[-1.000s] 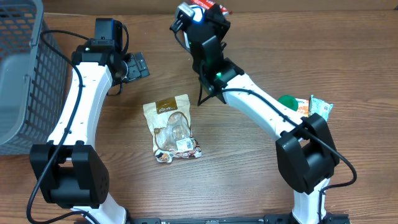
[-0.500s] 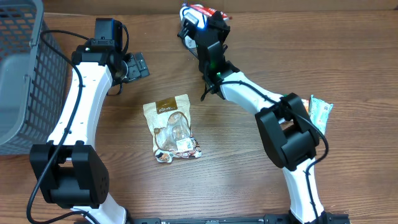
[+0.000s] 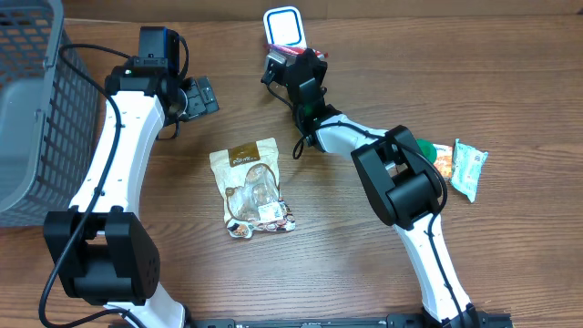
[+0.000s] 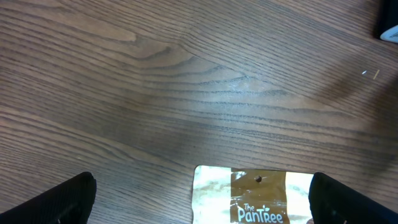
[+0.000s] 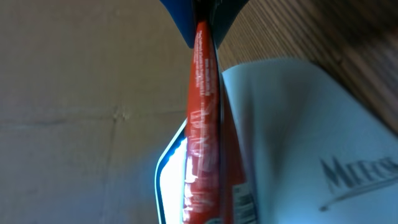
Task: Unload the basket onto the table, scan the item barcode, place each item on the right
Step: 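Hold the red sticks' barcode against the scanner window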
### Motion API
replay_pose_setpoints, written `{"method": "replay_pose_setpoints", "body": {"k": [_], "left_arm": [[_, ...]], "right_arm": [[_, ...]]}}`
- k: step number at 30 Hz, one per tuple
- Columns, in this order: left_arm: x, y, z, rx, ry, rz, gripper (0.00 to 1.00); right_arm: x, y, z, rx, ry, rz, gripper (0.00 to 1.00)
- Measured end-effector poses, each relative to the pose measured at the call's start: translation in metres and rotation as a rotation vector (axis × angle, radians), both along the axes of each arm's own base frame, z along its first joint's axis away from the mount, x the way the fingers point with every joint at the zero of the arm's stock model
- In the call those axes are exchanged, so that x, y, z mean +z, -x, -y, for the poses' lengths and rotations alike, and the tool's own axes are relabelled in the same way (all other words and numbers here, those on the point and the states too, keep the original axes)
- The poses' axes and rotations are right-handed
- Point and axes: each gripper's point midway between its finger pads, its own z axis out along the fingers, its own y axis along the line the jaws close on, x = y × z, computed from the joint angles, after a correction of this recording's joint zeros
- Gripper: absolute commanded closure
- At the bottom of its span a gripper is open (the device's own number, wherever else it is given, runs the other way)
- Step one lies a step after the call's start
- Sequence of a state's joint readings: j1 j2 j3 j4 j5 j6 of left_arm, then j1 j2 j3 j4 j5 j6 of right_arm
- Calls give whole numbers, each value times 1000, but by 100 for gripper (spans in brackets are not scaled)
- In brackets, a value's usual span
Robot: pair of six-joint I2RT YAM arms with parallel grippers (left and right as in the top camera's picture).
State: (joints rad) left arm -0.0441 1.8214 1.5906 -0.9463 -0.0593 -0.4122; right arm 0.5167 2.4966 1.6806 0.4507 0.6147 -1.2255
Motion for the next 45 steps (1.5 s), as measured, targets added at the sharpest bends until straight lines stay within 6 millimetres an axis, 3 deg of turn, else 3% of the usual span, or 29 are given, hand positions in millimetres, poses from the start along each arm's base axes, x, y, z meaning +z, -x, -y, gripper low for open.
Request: {"method": "replay_pose_setpoints", "body": {"k": [3, 9, 14, 20, 45], "left_arm": [[0, 0, 0, 0, 0, 0, 0], [0, 0, 0, 0, 0, 0, 0], [0, 0, 0, 0, 0, 0, 0], [0, 0, 0, 0, 0, 0, 0], [0, 0, 0, 0, 0, 0, 0]], "right_arm": [[8, -10, 2, -22, -42, 29, 97], [41, -24, -1, -38, -101, 99, 96], [19, -20, 3, -47, -62, 14, 97], [6, -22, 14, -73, -58, -9, 96], [-5, -18, 22, -108, -19, -52, 96]]}}
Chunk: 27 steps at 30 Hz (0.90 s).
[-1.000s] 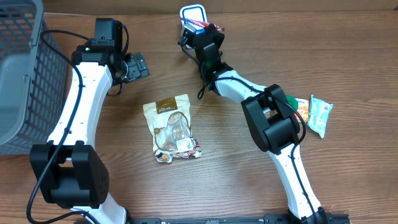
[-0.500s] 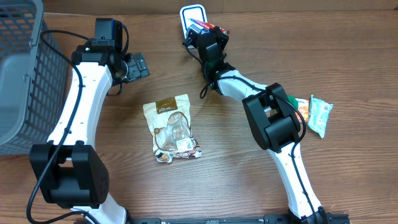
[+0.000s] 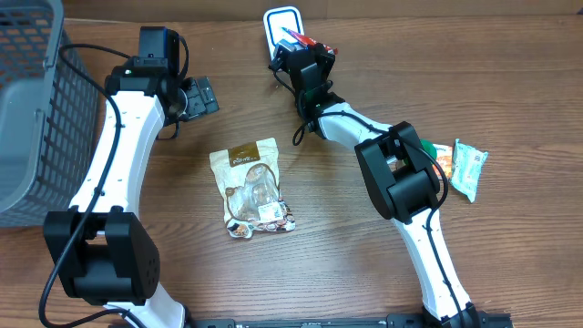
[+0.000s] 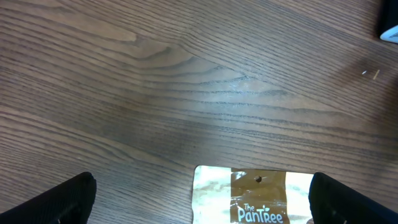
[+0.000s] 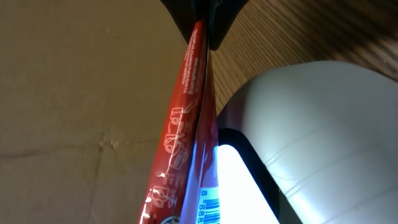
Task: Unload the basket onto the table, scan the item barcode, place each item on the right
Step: 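Hold the red sticks' barcode against the scanner window, then carry the red sticks right and drop them near the jar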
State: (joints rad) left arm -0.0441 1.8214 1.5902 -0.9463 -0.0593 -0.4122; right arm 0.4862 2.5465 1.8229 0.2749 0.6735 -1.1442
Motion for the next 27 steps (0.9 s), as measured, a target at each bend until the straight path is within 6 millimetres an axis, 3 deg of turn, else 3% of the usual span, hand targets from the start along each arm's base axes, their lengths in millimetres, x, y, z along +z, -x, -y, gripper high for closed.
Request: {"method": "replay_pose_setpoints", "body": {"k": [5, 10, 15, 21, 24, 27], "left_arm": [[0, 0, 0, 0, 0, 0, 0], [0, 0, 0, 0, 0, 0, 0], [0, 0, 0, 0, 0, 0, 0], [0, 0, 0, 0, 0, 0, 0], [0, 0, 0, 0, 0, 0, 0], [0, 0, 0, 0, 0, 0, 0]], "right_arm": [[1, 4, -8, 4, 5, 2, 96], [7, 17, -37, 27, -1, 15, 96], [48, 35, -50, -44, -56, 76, 96], [109, 72, -18, -220, -81, 34, 97], [120, 103, 3, -302, -96, -38, 96], [114, 141, 18, -378, -124, -145, 96]]}}
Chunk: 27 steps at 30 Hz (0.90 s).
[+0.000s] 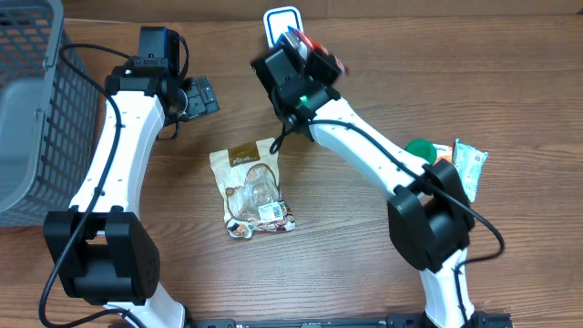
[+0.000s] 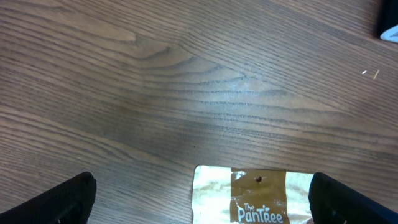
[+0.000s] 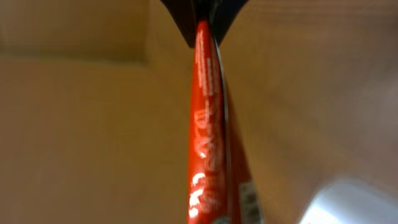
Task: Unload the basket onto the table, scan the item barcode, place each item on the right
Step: 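Carry the red sticks right and drop them near the jar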
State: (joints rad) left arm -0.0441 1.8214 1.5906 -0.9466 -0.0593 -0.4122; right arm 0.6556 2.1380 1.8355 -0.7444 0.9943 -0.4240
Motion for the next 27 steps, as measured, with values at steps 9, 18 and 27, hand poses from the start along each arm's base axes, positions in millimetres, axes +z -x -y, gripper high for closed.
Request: {"method": "replay_pose_setpoints", "body": {"k": [9, 18, 27], "left_arm": [[0, 0, 0, 0, 0, 0, 0], [0, 0, 0, 0, 0, 0, 0], [0, 0, 0, 0, 0, 0, 0]], "right_arm": [[-58, 107, 36, -339, -253, -363, 94], [-77, 162, 80, -745, -340, -446, 36], [-96, 153, 45, -791, -582, -457, 31]]}}
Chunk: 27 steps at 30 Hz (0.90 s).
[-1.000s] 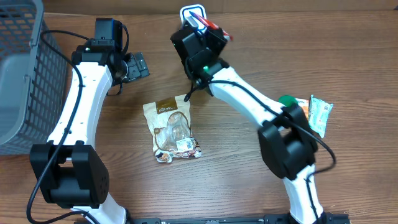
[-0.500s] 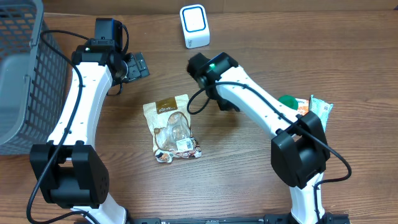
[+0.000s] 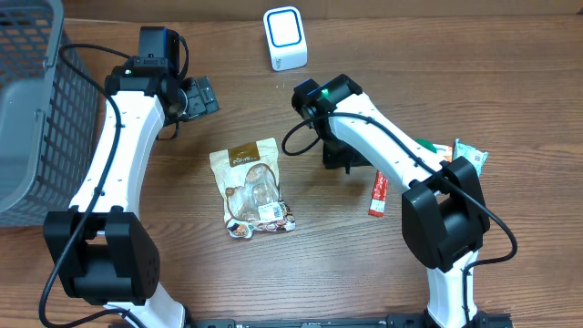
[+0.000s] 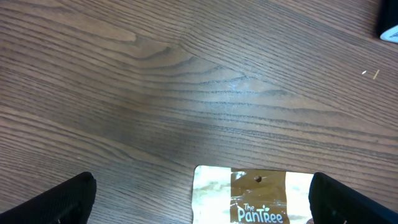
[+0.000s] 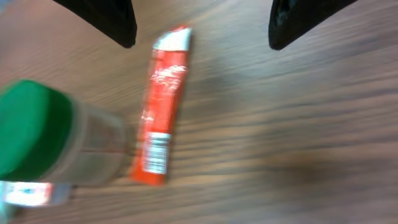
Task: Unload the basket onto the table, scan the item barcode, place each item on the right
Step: 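Carry the red sticks right and drop them near the jar, then move the right gripper back over the Pantree snack bag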
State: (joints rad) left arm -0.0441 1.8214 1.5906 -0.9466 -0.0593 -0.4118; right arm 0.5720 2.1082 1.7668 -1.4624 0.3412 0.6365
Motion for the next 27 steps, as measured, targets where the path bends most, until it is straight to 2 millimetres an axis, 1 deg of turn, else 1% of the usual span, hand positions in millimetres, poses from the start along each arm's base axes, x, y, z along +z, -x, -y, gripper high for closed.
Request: {"method": "replay_pose_setpoints", "body": {"k": [1, 4, 6, 7, 10, 14, 17, 20, 22, 24, 25, 27], "left_arm": [[0, 0, 0, 0, 0, 0, 0], [0, 0, 0, 0, 0, 0, 0], [0, 0, 0, 0, 0, 0, 0], [0, 0, 0, 0, 0, 1, 0], [0, 0, 0, 0, 0, 0, 0], [0, 0, 0, 0, 0, 0, 0], [0, 0, 0, 0, 0, 0, 0], [0, 0, 0, 0, 0, 0, 0], [0, 0, 0, 0, 0, 0, 0], [0, 0, 0, 0, 0, 0, 0], [0, 0, 0, 0, 0, 0, 0], [0, 0, 0, 0, 0, 0, 0]], "right_arm": [[-2, -1, -6, -5, -35, 3, 31], [-10, -8, -37, -19, -182, 22, 31], [-12, -19, -63, -10, -295, 60, 31], [-13, -21, -73, -4, -333, 70, 31], [-14, -29, -111, 40, -462, 119, 31], [-22, -24, -154, 118, -565, 158, 31], [-29, -20, -182, 175, -622, 201, 29], [-38, -15, -197, 214, -645, 232, 26], [-47, -13, -201, 231, -642, 262, 25], [-56, -11, -197, 235, -621, 275, 25], [-63, -9, -192, 232, -602, 275, 25], [-71, -6, -182, 221, -564, 269, 20]]}}
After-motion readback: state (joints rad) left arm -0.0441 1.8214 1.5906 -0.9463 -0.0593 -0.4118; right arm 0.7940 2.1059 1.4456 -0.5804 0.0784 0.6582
